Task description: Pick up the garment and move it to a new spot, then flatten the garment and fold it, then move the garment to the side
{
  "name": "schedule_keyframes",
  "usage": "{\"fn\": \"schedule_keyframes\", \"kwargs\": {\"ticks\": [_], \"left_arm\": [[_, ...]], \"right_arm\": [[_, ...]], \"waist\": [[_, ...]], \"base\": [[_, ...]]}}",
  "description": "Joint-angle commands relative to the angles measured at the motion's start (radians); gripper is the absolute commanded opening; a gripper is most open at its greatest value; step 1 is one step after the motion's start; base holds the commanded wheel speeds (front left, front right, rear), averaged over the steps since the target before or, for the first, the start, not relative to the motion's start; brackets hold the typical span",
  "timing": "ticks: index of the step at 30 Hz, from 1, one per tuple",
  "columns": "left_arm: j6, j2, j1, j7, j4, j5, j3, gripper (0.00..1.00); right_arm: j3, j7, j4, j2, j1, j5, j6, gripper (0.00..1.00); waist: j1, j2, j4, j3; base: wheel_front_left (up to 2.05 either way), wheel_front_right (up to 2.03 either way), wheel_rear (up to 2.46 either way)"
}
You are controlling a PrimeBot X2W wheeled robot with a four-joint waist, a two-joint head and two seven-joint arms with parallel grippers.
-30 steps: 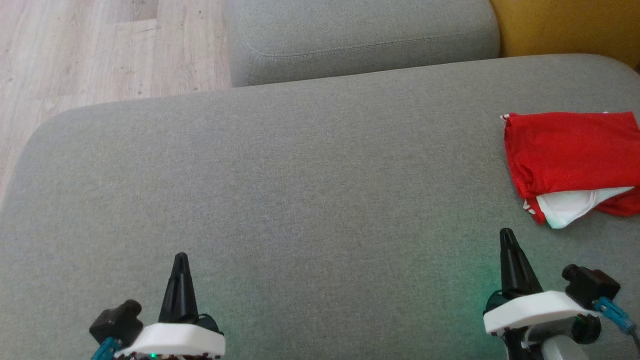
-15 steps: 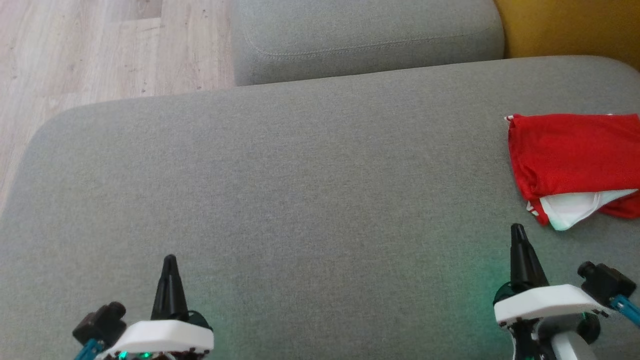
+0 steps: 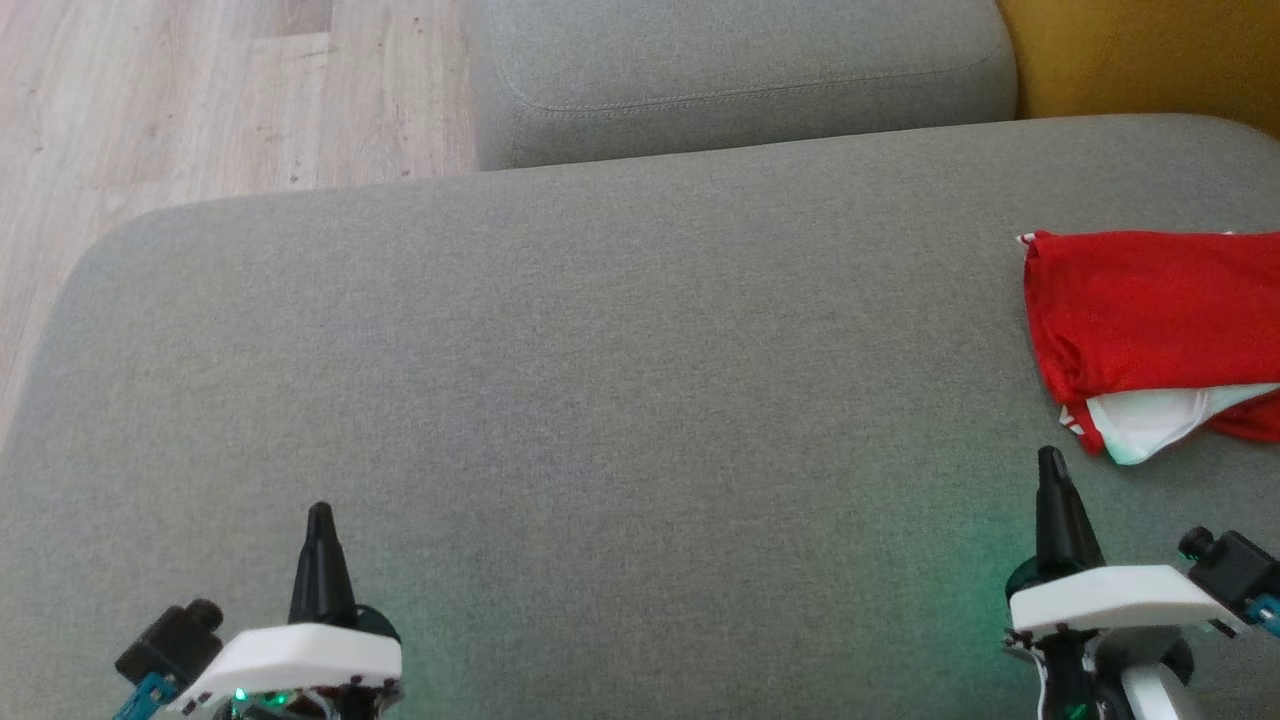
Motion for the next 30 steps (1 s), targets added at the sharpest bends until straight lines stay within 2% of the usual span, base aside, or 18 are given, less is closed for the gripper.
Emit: {"fn": "schedule_keyframes", "kwargs": {"ticks": [1,30], "left_arm": [[-0.004,0.003,-0.048,0.006,-0.037,-0.021,0.022,0.0],[-0.029,0.004,-0.066,0.094,-0.05,-0.305,0.096,0.0]], "right_arm": [[-0.001,0.005,-0.039,-0.014,-0.05,0.027,0.0,0.0],[-0.042,0.089,-0.066,-0.017,-0.06,0.349,-0.001,0.0]], "waist": [[0.0,0.0,0.001,0.0],[-0.0001,0.0,0.021,0.001]], "base": [[0.0,0.0,0.0],[0.0,0.0,0.0]]}}
